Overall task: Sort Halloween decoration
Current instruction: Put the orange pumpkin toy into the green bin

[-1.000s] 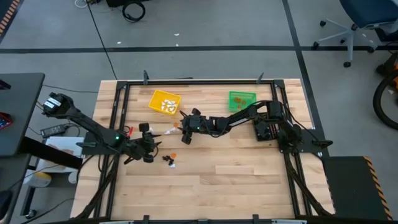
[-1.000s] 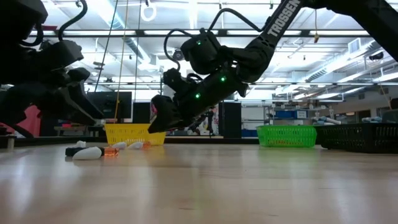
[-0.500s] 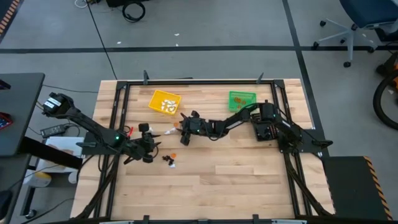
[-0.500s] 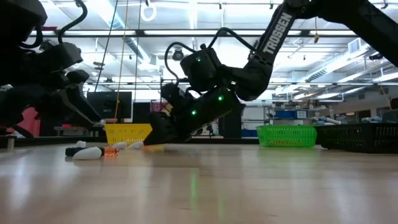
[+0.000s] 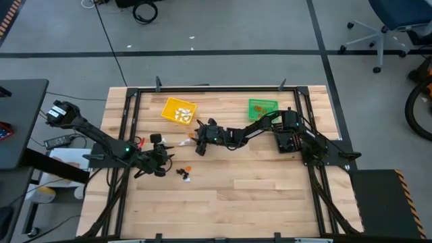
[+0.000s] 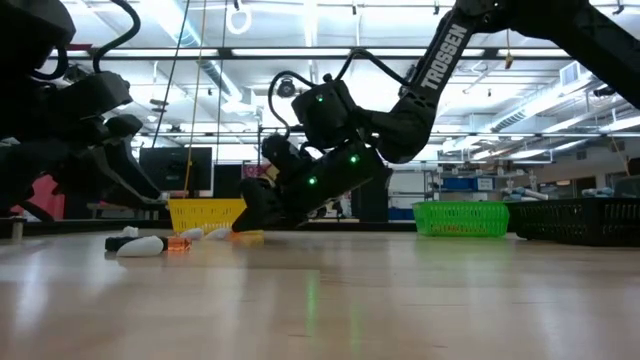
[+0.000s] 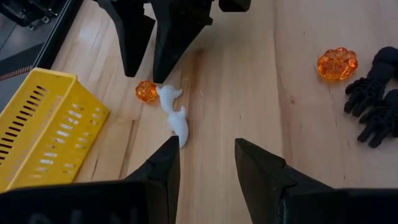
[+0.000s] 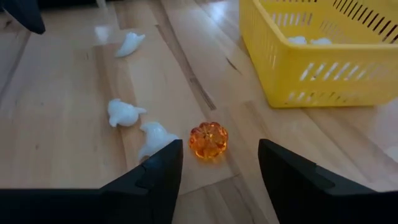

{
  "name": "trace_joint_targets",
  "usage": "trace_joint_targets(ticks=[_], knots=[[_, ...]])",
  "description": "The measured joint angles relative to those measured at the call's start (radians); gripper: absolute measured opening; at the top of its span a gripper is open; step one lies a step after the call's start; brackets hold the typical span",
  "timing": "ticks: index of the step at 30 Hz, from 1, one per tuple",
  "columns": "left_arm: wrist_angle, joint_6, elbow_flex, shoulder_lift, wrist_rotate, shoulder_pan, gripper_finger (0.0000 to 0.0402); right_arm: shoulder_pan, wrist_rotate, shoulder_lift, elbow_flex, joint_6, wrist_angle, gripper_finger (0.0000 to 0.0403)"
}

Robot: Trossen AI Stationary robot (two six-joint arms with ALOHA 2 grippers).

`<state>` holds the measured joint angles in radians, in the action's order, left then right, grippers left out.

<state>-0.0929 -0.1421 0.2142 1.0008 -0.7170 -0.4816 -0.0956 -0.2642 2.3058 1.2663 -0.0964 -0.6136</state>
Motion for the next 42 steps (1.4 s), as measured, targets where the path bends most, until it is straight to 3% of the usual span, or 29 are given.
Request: trace_joint_targets(ticks=[23, 33, 42], knots=[[0.015, 0.000, 0.000, 0.000, -0.001, 0.001, 0.0128, 0.002, 0.007, 0.000, 0.000, -0.006, 0.002, 0.0240], [0.015, 0.000, 0.000, 0.000, -0.001, 0.001, 0.0128, -0.034, 0.066, -0.002, 0.000, -0.031, -0.127, 0.0243], [0.023, 0.023, 0.000, 0.000, -0.003, 0.001, 0.0128, -0.014, 0.026, -0.001, 0.000, -0.063, -0.130, 0.0243]])
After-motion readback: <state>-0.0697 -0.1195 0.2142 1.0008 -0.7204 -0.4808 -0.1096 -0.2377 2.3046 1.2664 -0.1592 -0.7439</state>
